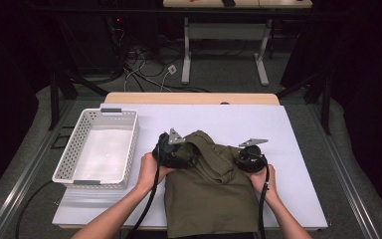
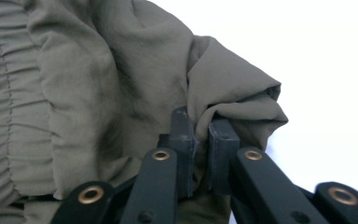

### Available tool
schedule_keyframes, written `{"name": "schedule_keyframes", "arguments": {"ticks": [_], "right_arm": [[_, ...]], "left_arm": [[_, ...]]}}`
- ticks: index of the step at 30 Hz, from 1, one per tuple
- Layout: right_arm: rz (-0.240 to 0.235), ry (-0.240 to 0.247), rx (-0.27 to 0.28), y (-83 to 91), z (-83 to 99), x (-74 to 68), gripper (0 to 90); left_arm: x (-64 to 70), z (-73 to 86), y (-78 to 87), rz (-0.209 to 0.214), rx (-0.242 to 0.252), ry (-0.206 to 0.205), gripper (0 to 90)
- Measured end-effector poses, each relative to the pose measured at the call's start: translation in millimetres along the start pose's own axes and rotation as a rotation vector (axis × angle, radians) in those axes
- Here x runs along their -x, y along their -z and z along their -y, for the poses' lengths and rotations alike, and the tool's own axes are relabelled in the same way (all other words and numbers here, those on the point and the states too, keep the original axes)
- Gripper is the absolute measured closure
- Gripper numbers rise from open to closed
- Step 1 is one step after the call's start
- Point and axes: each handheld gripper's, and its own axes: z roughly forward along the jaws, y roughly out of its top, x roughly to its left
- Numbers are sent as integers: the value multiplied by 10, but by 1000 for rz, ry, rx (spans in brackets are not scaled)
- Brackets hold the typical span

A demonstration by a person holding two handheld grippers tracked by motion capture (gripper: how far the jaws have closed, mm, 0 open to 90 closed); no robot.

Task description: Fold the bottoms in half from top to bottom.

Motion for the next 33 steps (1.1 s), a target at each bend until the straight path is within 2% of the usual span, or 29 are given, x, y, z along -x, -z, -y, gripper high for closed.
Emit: {"name": "schedule_keyframes", "arguments": {"ticks": [5, 8, 11, 13, 14, 15, 18, 21, 28, 31, 33], "right_arm": [[25, 34, 9, 18, -20, -51, 851], [25, 37, 17, 26, -24, -47, 850], [27, 41, 22, 35, -29, -44, 851], [24, 41, 33, 43, -34, -39, 851], [23, 44, 36, 50, -36, -34, 852], [20, 41, 42, 54, -37, -33, 853], [23, 41, 60, 83, -48, -27, 854], [26, 45, 85, 152, -78, -29, 855], [33, 56, 125, 379, -199, -104, 855], [34, 59, 119, 446, -235, -149, 854], [36, 64, 98, 411, -225, -172, 850]], "left_arm": [[-67, -51, -84, -30, 10, -18, 434], [-100, -40, -170, -16, 8, -14, 514], [-116, -12, -216, 8, 12, -27, 619], [-100, 15, -230, 3, 10, -39, 705], [-99, 33, -231, 7, 11, -38, 766], [-94, 58, -220, 8, 13, -32, 789], [-73, 119, -144, 19, 21, -30, 809], [-17, 192, 4, 26, 35, -18, 811], [226, 366, 340, 42, 48, 11, 797], [334, 482, 392, 59, 20, 13, 787], [387, 558, 378, 66, -4, 4, 776]]}}
